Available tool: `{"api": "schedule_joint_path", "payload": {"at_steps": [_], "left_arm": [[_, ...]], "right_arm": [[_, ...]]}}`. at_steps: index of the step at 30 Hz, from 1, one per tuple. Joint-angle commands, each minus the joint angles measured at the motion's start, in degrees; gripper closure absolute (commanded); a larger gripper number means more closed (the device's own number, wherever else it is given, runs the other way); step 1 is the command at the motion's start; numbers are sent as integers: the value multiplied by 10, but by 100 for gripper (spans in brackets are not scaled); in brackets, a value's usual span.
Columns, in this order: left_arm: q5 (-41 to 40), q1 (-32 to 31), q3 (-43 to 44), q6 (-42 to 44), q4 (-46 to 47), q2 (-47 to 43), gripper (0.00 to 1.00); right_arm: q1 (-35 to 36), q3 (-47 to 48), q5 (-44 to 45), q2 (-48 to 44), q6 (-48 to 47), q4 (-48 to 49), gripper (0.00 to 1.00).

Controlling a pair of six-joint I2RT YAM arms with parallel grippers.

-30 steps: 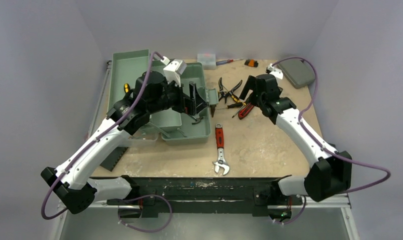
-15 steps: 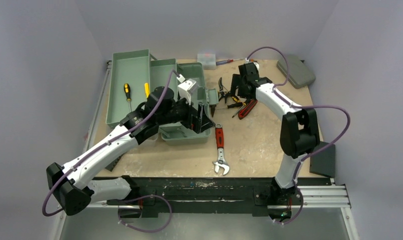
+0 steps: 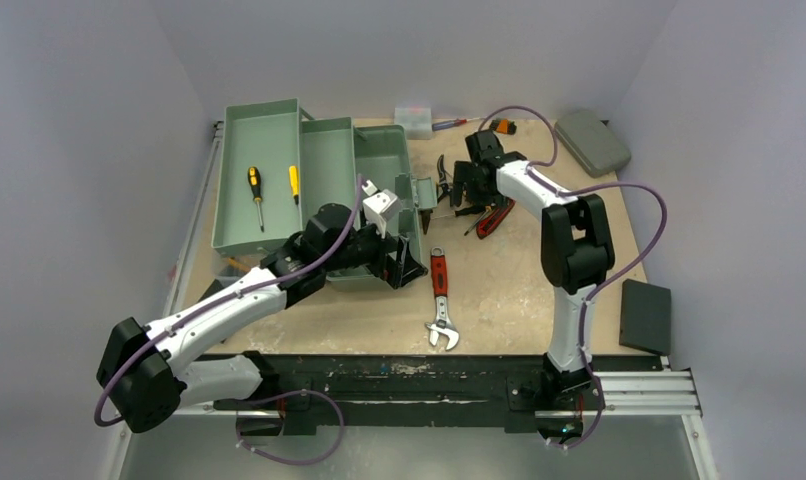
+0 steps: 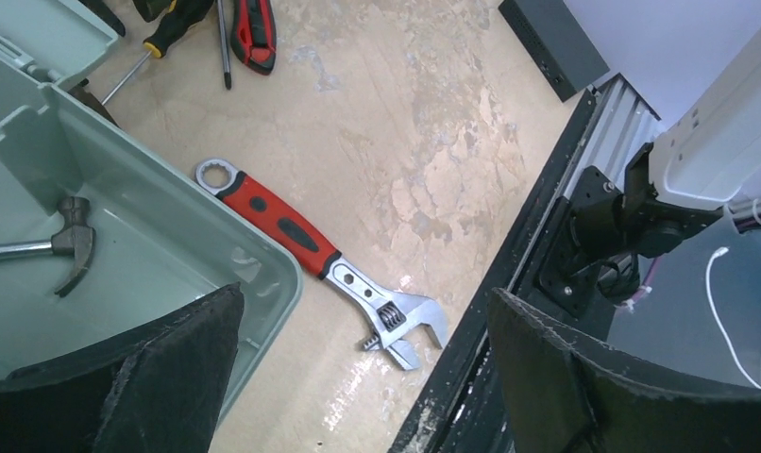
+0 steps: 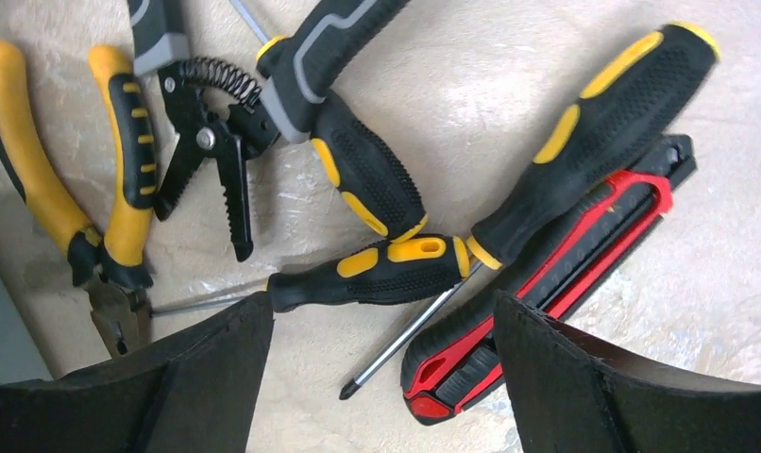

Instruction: Pack the tool kit

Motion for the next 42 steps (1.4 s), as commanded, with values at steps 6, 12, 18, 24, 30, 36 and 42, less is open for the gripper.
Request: {"api": "schedule_joint_path", "payload": {"at_steps": [6, 12, 18, 24, 30, 36, 42], "left_arm": [[-47, -5, -88, 40, 150, -38, 4], [-77, -5, -120, 25, 168, -52, 4], [-64, -5, -137, 19, 190, -75, 4], [-71, -5, -119, 23, 154, -75, 4], [-74, -5, -117, 25, 149, -79, 5], [-79, -5, -108, 34, 131, -71, 4], [-76, -5, -101, 40, 125, -61, 5]], "right_arm": [[-4, -20, 65, -60, 242, -1, 20], [-3, 23, 113, -38, 352, -67, 28], [-3, 17, 120, -29, 399, -61, 31], [1, 47, 109, 11, 405, -75, 35], [5, 43, 96, 41, 418, -72, 36], [4, 18, 61, 46, 415, -42, 51], [-1, -50, 81, -21, 402, -19, 90]]}}
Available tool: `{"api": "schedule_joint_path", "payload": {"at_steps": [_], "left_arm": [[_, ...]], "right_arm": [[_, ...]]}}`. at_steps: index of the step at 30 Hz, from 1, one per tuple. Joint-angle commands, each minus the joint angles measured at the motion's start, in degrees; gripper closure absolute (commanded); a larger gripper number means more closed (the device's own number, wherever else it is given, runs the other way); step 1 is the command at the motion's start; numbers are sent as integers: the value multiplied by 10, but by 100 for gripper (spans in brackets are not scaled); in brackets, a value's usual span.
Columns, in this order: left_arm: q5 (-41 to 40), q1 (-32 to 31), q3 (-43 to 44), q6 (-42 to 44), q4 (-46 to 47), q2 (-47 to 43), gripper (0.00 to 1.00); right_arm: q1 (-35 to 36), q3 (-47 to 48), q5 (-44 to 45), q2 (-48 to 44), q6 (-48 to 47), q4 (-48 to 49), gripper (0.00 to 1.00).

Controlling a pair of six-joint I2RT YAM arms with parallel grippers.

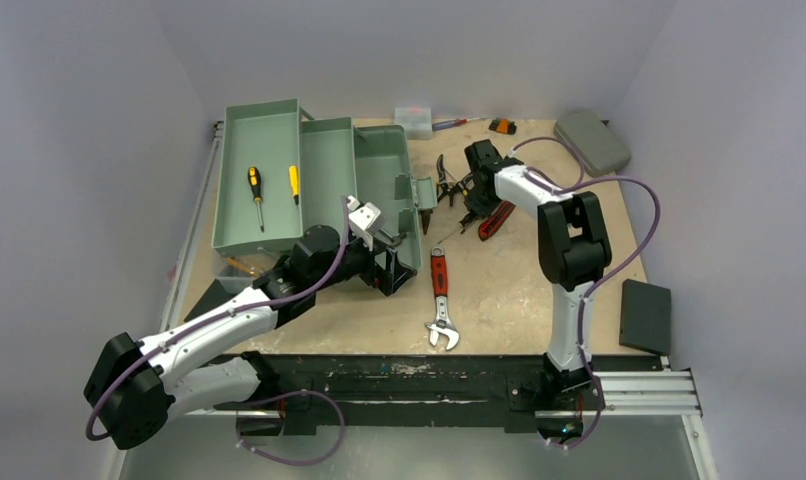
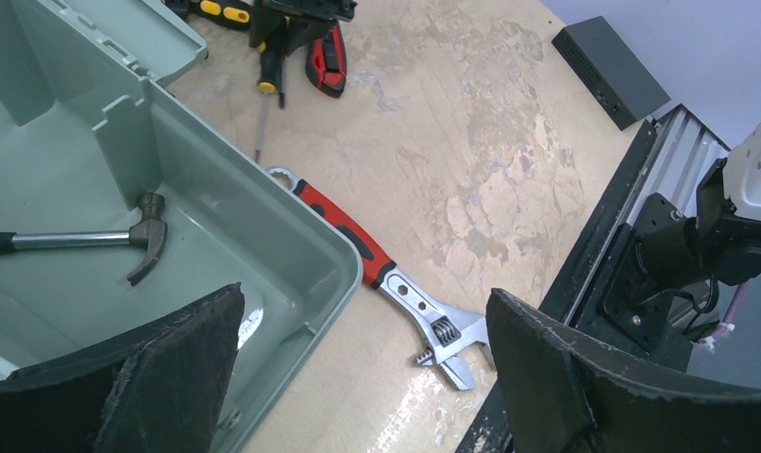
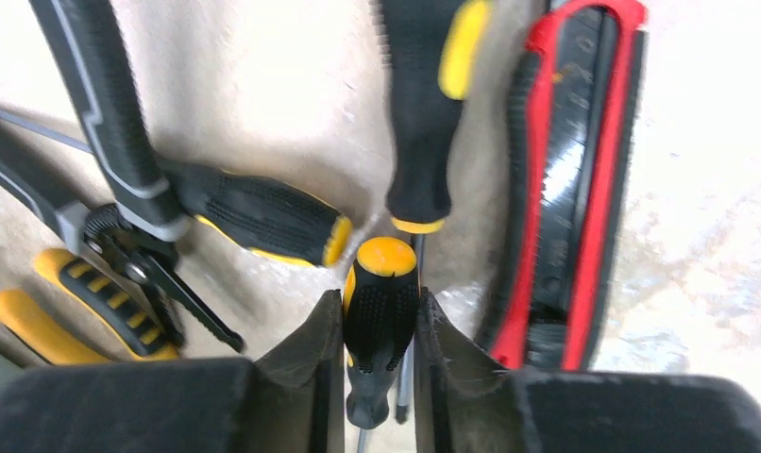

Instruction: Pack the tool kit

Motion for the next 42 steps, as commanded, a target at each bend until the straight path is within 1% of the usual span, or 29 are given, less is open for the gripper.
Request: {"api": "schedule_joint_path", "payload": {"at_steps": [1, 7, 8, 12, 14, 17, 19, 22, 25, 28, 30, 34, 37, 42], "left_arm": [[-1, -2, 25, 18, 5, 1, 4], [-5, -2, 28, 23, 5, 6, 2], [-12, -2, 29, 22, 2, 5, 1], [-63, -2, 25, 2, -1, -8, 0], [-88, -3, 25, -5, -6, -14, 0], [-100, -2, 31, -11, -12, -18, 0], [-88, -2, 36, -13, -14, -19, 0], [-48, -2, 44, -13, -8, -18, 0], [-24, -2, 58, -26, -2, -3, 3], [-3, -2, 95, -32, -37, 23, 7], [10, -4, 113, -35, -42, 35, 8], [3, -8, 131, -39, -42, 46, 9], [5, -11, 154, -40, -46, 60, 9], [26, -18, 207, -47, -63, 114, 12]], "right_arm": [[-4, -63, 10, -72, -4, 23, 100], [-12, -138, -2, -179, -79, 83, 100], [-11, -152, -11, -200, -95, 97, 100], [-12, -201, -72, -259, -171, 172, 100], [-12, -221, -92, -285, -195, 190, 100], [-12, -247, -122, -321, -233, 213, 100], [-12, -258, -136, -341, -252, 218, 100], [-12, -275, -158, -372, -275, 225, 100], [-12, -288, -171, -403, -287, 225, 100], [-13, -286, -215, -426, -289, 203, 100], [-13, -289, -255, -441, -297, 199, 100], [-13, -295, -321, -477, -328, 190, 100], [-12, -312, -368, -510, -348, 201, 100], [-12, -333, -455, -541, -355, 230, 100]]}}
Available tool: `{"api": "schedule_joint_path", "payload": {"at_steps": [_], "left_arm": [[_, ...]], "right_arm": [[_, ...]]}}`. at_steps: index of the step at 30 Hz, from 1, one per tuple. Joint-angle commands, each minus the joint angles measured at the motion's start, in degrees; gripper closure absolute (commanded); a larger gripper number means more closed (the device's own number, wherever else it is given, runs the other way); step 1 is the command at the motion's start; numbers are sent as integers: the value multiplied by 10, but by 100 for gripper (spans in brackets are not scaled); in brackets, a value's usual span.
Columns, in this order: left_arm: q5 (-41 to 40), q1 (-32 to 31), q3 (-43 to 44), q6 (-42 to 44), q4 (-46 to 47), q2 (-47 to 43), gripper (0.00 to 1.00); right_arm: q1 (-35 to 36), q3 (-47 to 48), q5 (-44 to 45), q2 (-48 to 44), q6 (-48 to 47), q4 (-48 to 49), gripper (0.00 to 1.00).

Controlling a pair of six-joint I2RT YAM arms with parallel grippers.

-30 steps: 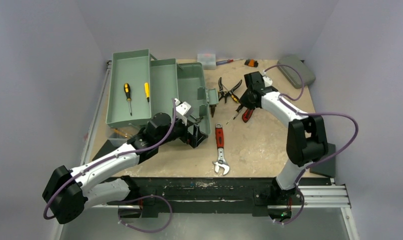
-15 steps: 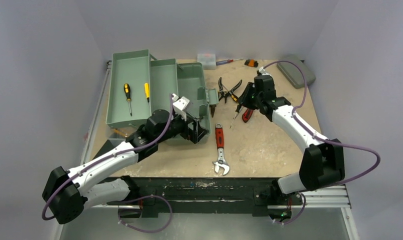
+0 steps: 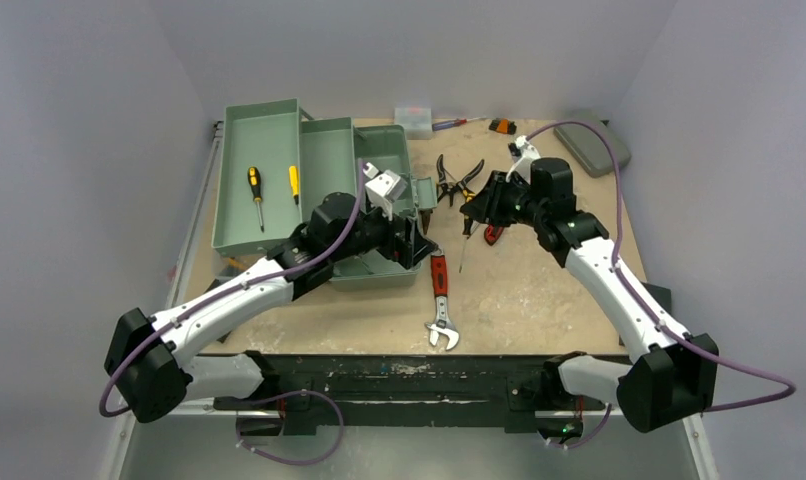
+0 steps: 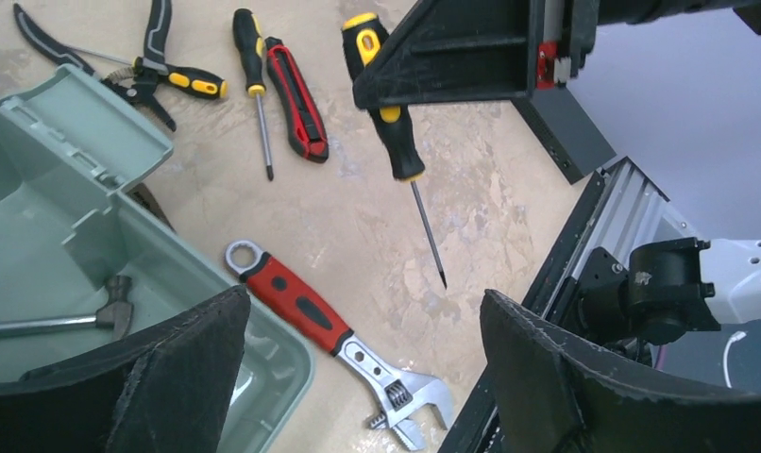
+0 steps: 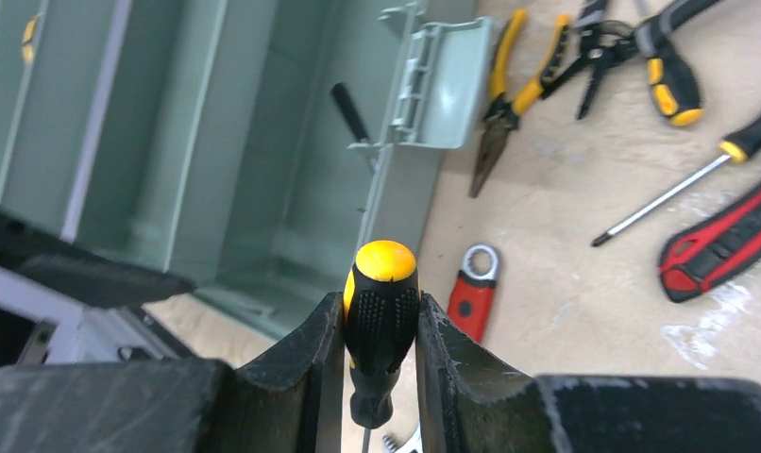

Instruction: Pack the tool kit

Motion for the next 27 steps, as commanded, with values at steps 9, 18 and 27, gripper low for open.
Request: {"api": "schedule_joint_path", "payload": {"at_steps": [9, 18, 27], "left_arm": [[73, -28, 113, -72, 60, 122, 25], [69, -34, 150, -80, 45, 166, 56], [31, -33, 152, -56, -8, 133, 100]], "right_arm": [[-1, -67, -196, -55, 41, 155, 100], [-1, -81, -223, -66, 76, 198, 100], [-1, -81, -197, -97, 61, 179, 34]]}}
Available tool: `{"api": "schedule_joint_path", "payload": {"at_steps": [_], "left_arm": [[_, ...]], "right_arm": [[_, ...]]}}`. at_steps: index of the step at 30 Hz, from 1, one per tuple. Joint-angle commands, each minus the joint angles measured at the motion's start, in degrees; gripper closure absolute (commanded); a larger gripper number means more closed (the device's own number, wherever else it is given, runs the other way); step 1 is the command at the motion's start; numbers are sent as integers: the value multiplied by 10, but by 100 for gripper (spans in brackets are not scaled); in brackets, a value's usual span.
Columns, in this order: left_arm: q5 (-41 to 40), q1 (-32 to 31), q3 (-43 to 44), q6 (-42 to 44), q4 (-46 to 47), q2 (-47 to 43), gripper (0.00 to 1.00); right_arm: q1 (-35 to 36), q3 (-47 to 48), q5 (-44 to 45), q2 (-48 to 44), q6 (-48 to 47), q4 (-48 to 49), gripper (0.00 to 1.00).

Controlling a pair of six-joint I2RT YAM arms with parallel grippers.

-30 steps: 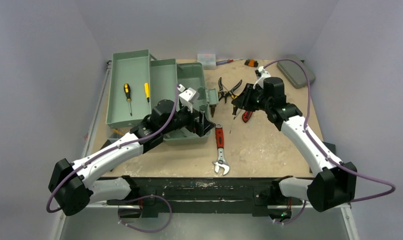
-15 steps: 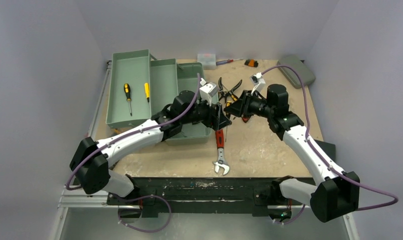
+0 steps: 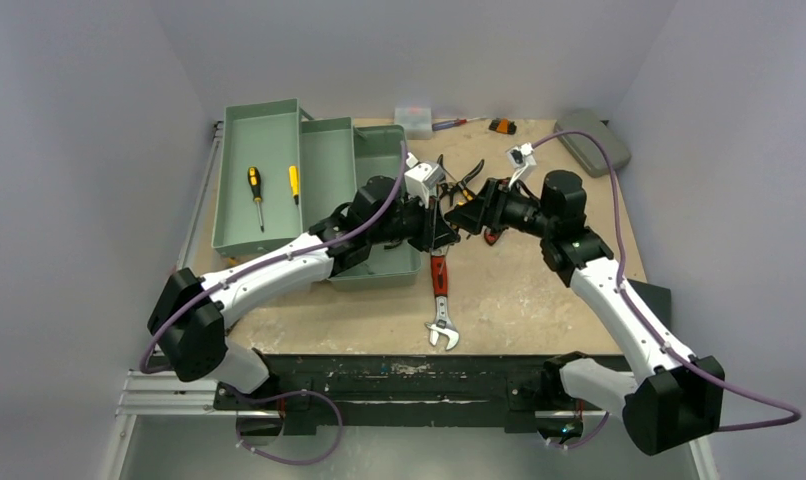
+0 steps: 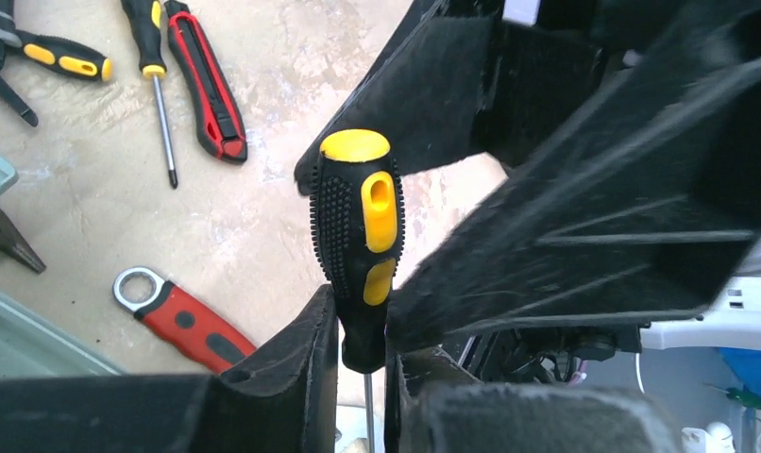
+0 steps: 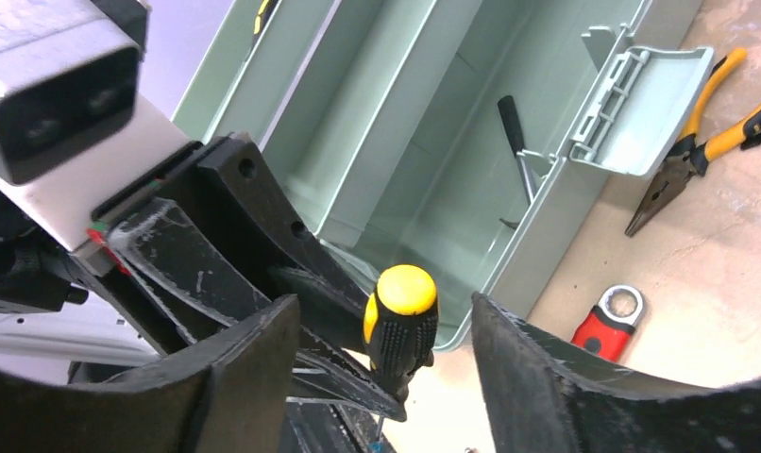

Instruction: Pack the tool kit

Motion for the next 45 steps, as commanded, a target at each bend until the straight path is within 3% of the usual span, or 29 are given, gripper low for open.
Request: {"api": "schedule_joint_path", "payload": {"at_steps": [1, 10, 16, 26, 32, 38, 42, 45], "left_arm": [[-34, -4, 21, 24, -36, -41, 100], [-227, 25, 74, 53, -255, -111, 100], [-245, 121, 122, 45, -359, -126, 100], [-427, 178, 220, 101, -490, -73, 100], [-383, 203, 222, 92, -464, -31, 100], [-359, 215, 230, 79, -472, 4, 83], [-339, 215, 221, 77, -464, -8, 57], [-305, 215, 200, 75, -441, -33, 38]], "right_arm": [[3, 3, 15, -35, -4, 19, 30], [3, 13, 89, -59, -23, -17, 10], [3, 11, 93, -48, -18, -14, 11], [3, 9, 100, -32, -18, -13, 11], [3, 4, 110, -25, -16, -10, 11], [3, 14, 199, -12, -21, -74, 12], [2, 23, 277, 7, -24, -123, 12], [1, 26, 285, 23, -20, -130, 11]]}}
